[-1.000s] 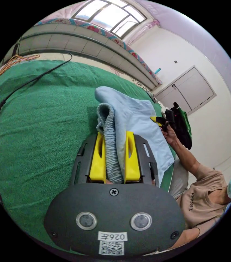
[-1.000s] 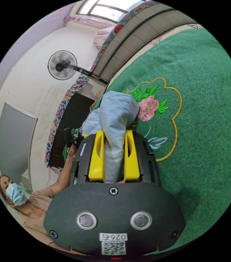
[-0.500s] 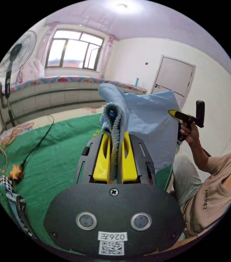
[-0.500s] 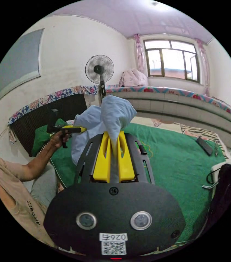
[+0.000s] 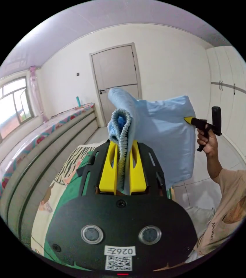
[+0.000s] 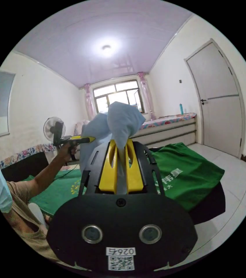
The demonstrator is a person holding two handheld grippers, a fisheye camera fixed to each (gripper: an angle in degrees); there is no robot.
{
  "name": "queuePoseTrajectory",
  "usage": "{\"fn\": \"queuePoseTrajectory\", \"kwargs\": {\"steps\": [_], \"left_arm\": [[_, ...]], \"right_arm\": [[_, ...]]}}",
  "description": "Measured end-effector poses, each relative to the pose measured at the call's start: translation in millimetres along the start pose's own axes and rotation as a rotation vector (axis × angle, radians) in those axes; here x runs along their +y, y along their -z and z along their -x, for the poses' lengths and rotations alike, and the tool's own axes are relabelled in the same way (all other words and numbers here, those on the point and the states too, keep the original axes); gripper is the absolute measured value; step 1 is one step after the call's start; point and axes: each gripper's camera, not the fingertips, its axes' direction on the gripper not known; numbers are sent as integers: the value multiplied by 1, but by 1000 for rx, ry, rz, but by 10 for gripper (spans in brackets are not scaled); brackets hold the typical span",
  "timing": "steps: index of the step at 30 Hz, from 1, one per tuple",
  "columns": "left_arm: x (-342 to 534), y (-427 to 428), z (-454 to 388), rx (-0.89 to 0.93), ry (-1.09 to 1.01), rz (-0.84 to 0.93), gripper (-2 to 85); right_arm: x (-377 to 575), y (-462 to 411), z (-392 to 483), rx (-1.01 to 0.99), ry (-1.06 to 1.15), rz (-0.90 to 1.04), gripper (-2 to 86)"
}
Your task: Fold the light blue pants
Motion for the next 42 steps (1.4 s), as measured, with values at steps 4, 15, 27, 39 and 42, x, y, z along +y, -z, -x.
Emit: {"fn": "queuePoseTrajectory", "kwargs": {"steps": [4,15,27,39,42], "left_arm": [[-66,-167,-1,188,106,109,76],[-17,-232,-116,41,-53,-74,-9],[-10,-113,-129,-29,-39,13,-10],[171,296,-80,-553,254,226,-8],[247,437,-60,-712,547,190,0]], "right_arm": [[0,-4,-104,241,-147,106,27],[61,-22,-26,458,322,97,20],[150,-6,129,669,504,-120,-9],[246,-111,387,-371,407,110,-10],[281,-160,495,-545,512,225,-9]]}}
